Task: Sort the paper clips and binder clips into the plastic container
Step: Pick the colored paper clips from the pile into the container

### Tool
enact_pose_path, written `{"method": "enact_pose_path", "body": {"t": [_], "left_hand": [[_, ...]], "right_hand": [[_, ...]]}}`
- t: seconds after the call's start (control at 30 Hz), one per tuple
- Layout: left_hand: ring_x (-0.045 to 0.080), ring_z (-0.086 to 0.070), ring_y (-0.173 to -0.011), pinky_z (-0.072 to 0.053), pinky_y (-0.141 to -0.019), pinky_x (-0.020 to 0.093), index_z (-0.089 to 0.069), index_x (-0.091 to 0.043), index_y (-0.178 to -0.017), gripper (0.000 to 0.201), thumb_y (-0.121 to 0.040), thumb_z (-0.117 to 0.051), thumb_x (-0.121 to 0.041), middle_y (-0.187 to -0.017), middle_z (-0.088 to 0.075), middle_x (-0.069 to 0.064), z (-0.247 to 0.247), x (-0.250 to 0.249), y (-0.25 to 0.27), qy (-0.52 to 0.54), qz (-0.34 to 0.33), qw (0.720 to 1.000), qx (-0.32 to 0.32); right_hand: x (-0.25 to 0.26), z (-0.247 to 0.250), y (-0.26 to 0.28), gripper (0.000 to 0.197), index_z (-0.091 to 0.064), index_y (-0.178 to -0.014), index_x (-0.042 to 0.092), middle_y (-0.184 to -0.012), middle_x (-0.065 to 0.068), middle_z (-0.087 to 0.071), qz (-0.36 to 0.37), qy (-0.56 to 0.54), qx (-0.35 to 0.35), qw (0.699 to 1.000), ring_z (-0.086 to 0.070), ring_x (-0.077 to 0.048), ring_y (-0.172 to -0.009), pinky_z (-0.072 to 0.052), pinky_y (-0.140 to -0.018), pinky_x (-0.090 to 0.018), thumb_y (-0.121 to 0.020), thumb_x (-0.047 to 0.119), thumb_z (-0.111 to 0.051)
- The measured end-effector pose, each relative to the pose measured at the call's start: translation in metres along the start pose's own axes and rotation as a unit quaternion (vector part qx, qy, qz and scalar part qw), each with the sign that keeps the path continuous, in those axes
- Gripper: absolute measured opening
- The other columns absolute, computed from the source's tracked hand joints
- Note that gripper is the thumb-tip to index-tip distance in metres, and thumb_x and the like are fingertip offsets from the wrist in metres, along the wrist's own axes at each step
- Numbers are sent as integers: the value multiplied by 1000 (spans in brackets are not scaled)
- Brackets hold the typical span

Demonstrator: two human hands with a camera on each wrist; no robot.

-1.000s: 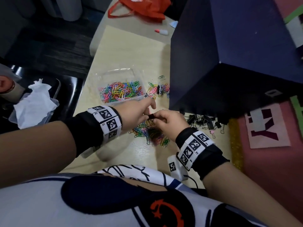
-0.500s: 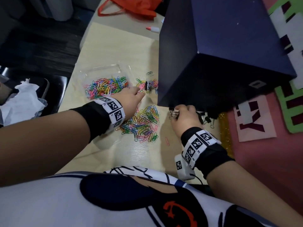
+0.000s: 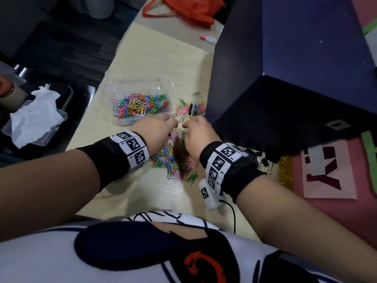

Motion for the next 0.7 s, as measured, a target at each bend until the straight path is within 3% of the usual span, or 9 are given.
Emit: {"method": "enact_pose_path", "body": {"t": [0.1,0.23,0.33,0.43,0.57,0.7], "left_hand": [[35,-57,-98,-48,-79,40,-50,-13,-126,44,-83,-57,-12,-117,-49,12,5,6,11,61,18,998,-14],[31,-57,-99,-50,-82,38,-54,-14,-122,39,-83,-56,-18,-118,-48,8,9,13,25,91,34,995,-13],[26,-59,-96,-50,-83,37,-56,-15,-118,35,-84,-58,-23,-117,-47,6,11,16,31,106,43,993,-11],[25,-60,-92,-50,-80,34,-55,-17,-114,33,-82,-60,-22,-116,-47,5,12,19,34,122,51,991,-10],[24,-60,-90,-49,-77,31,-54,-18,-114,33,-82,-61,-20,-115,-46,5,14,17,33,136,57,989,-9],[25,-59,-93,-52,-77,36,-54,-21,-115,30,-86,-59,-27,-114,-50,4,20,11,32,124,57,990,-27]], "right_hand": [[7,-6,-24,47,-39,-137,7,-153,-11,-18,-29,75,5,997,-26,-30,-138,-28,-110,-38,-92,13,-48],[4,-9,-46,56,-25,-147,8,-159,-8,-3,-87,115,30,989,-25,-31,-139,-33,-107,-40,-95,14,-45],[10,-13,-47,51,-29,-144,2,-152,-18,-19,-59,188,64,978,-29,-34,-135,-34,-106,-40,-96,13,-41],[10,-12,-38,39,-42,-132,4,-134,-18,-37,-45,185,50,980,-46,-34,-120,-44,-94,-41,-93,3,-38],[10,-11,-19,34,-47,-122,8,-120,-16,-46,-8,126,35,991,-53,-36,-107,-46,-81,-40,-90,-1,-38],[5,5,-4,31,-49,-122,16,-120,-10,-53,-11,21,-25,999,-57,-32,-104,-46,-81,-36,-92,8,-44]]}}
Point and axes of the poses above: each hand's wrist, its own y-axis away from the middle knuckle, its own z-axis out of the back of the hand, x = y × z, the point moved 8 cm from there along -y, towards the middle knuckle
